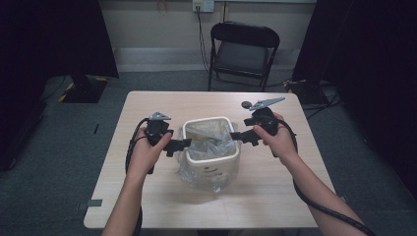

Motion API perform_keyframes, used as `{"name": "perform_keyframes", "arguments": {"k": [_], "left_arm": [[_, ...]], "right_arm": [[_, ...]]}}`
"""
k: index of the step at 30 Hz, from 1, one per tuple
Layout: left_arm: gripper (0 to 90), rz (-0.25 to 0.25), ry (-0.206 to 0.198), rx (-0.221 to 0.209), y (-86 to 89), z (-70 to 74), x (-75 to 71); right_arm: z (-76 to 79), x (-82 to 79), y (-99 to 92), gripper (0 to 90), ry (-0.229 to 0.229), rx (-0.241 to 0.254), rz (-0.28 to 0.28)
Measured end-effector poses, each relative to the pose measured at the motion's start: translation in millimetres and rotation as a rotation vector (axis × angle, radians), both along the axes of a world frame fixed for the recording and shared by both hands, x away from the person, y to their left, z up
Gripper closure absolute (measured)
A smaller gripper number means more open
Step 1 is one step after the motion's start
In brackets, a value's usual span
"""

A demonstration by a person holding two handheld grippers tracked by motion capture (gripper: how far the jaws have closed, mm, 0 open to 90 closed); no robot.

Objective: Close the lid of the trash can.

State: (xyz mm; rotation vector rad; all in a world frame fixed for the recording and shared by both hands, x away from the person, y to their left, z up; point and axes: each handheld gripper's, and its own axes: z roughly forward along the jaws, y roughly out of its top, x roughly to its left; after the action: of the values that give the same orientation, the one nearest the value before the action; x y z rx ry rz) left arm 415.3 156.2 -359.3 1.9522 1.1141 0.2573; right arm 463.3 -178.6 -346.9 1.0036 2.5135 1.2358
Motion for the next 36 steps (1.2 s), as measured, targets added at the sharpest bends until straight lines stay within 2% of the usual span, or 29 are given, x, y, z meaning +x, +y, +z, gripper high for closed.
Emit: {"name": "perform_keyframes", "arguments": {"k": [4,9,12,21,25,34,36], "left_arm": [[18.2,-0.010,0.003,-0.003,3.0,0.3,-2.0],[18.2,0.009,0.000,-0.016,9.5,-0.9,-3.4],[18.2,0.000,0.002,-0.010,13.0,-1.8,-5.0],[18.3,0.001,0.008,-0.018,17.4,-7.0,-7.5],[18.3,0.011,0.001,-0.019,19.8,-6.5,-9.1],[18.1,0.041,0.003,-0.022,29.3,-9.5,-12.7],[18.2,0.033,0.005,-0.011,31.3,-10.4,-13.4]], "right_arm": [[0.6,-1.7,-2.7,14.5,-0.005,0.012,0.002],[-0.6,-5.3,-5.3,14.5,-0.001,0.024,0.007],[-1.6,-7.6,-8.0,14.5,-0.008,0.026,0.006],[-9.6,-13.0,-23.1,14.4,0.009,0.036,0.001],[-12.7,-14.1,-30.4,14.4,0.016,0.060,-0.002],[-18.4,-15.5,-44.0,14.4,0.021,0.054,-0.023],[-19.6,-15.9,-45.3,14.4,0.022,0.056,-0.025]]}}
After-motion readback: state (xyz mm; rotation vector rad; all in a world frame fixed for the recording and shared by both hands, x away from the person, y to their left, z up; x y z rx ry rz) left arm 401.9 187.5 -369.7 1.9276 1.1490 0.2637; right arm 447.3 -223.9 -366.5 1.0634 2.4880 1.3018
